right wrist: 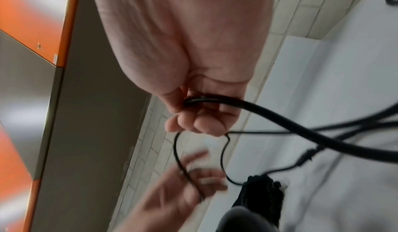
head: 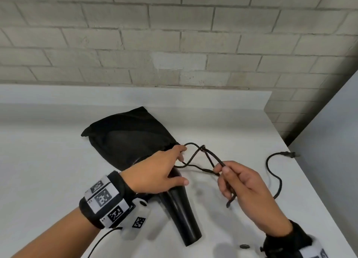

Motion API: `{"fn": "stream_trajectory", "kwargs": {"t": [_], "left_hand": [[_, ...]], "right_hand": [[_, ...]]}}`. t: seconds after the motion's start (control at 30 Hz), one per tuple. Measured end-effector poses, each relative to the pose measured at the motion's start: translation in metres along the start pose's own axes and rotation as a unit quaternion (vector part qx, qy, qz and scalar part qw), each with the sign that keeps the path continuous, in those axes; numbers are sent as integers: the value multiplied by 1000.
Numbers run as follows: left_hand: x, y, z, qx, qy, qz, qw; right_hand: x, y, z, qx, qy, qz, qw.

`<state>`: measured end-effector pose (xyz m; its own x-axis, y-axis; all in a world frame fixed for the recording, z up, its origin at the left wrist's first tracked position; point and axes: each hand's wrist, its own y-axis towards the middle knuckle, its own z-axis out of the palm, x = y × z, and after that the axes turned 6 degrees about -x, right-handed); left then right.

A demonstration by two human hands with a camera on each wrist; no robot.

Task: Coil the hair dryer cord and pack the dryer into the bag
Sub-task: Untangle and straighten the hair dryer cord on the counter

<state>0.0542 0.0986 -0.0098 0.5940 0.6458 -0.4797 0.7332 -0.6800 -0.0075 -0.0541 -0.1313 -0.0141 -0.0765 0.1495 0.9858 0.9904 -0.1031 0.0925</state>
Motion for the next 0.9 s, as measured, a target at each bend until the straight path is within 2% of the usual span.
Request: {"fn": "stream_trajectory", "kwargs": {"t": [0.07,0.13,0.2,0.27,0.33,0.4,0.47,0.6,0.63,0.7,0.77,0.8,0.9], "left_hand": [[22,-12,7,-61,137,4,989],[30,-23,2,-99,173,12,980],[39,-34,-7,-94,131,-34,986],[43,-44,-26,-75,22,-93,993],[45,-51,-51,-81,-100,-119,985],[41,-55,-78,-109,-248,-141,952],[36,-57,-101,-141,-376,-158,902],[34,-53,-133,-230,-489,-170,824],[37,-52,-141,-255,-521,-175,795],[46,-53,-158,-288,-576,-178,744],[58,-58,-171,-298,-604,-160,722],[62,-60,-176,-293,-612,-149,719],[61,-65,-178,-259,-619,-123,731]], "right_hand": [[3,1,-8,-21,5,-11,1000],[6,3,-17,-33,-8,-29,999],[7,4,-29,-34,-55,-58,996],[8,4,-43,-29,-131,-97,986],[9,4,-59,-12,-201,-123,972],[10,1,-71,38,-235,-134,962],[10,-3,-77,120,-264,-136,947],[-7,-13,-75,272,-330,-136,894],[-12,-15,-74,296,-349,-142,878],[-30,-19,-77,301,-426,-183,834],[-53,-21,-85,279,-503,-203,792],[-61,-22,-87,272,-517,-184,790],[-78,-27,-95,209,-503,-142,827]]}}
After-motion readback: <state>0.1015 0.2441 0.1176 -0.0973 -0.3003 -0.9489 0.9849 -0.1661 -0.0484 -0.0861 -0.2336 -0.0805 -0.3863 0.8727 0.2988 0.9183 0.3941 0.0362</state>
